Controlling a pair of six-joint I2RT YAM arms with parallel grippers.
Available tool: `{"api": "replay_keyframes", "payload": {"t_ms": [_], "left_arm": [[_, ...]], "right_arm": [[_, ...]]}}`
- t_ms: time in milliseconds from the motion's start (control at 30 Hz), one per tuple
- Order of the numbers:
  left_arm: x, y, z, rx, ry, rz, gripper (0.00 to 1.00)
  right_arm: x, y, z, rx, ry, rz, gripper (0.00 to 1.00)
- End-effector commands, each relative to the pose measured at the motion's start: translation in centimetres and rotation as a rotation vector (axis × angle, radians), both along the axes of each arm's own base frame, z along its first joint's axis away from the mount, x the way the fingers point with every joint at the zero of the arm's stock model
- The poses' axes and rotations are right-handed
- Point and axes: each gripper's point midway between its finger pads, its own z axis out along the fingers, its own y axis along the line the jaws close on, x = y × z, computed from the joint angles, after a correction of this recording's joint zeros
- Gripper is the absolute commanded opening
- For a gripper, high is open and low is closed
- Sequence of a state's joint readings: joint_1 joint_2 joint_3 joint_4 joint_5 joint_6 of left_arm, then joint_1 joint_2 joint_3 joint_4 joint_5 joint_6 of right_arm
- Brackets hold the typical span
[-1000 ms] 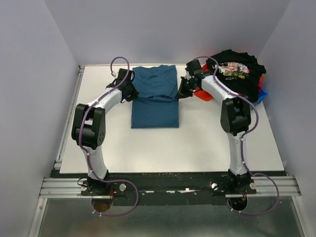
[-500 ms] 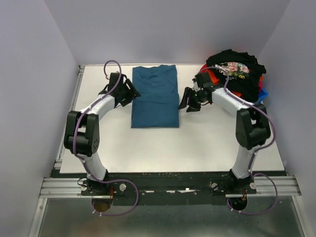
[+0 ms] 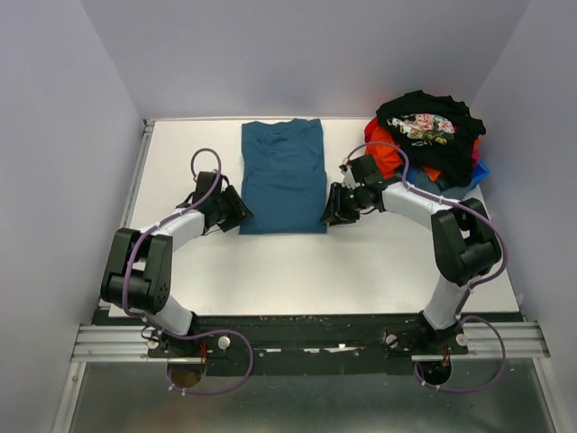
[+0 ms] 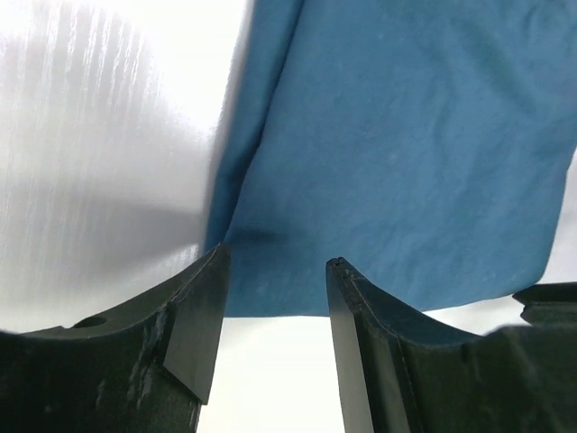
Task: Fold and stack the t-shirts
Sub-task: Grab one side of the 2/3 rectangular tshirt with both arms
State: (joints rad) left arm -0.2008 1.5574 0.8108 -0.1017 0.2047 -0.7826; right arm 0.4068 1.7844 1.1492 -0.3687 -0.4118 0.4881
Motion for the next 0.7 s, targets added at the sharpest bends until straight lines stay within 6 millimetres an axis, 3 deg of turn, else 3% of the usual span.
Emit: {"api": "replay_keyframes", "payload": {"t_ms": [0, 267, 433, 667], "left_arm": [[-0.2, -0.5, 0.3, -0.002, -0.035, -0.051, 0.59], [-1.4, 0.2, -1.3, 0.042, 0.015, -0.058, 0.52], [-2.2, 1.5, -1.3, 0.098, 0.017, -0.03, 0.53], [-3.3, 2.7, -0.9, 0.143, 0.022, 0.011, 0.58]], "right_arm": [[-0.3, 0.3, -1.8, -0.007, 0.02, 0.017, 0.48], [-0.3, 0.1, -4.7, -0.049, 0.079, -0.002, 0.42], [-0.9, -0.4, -6.4, -0.091, 0.124, -0.015, 0.37], [-2.0, -0.2, -6.4, -0.099, 0.135, -0.007, 0.31]]}}
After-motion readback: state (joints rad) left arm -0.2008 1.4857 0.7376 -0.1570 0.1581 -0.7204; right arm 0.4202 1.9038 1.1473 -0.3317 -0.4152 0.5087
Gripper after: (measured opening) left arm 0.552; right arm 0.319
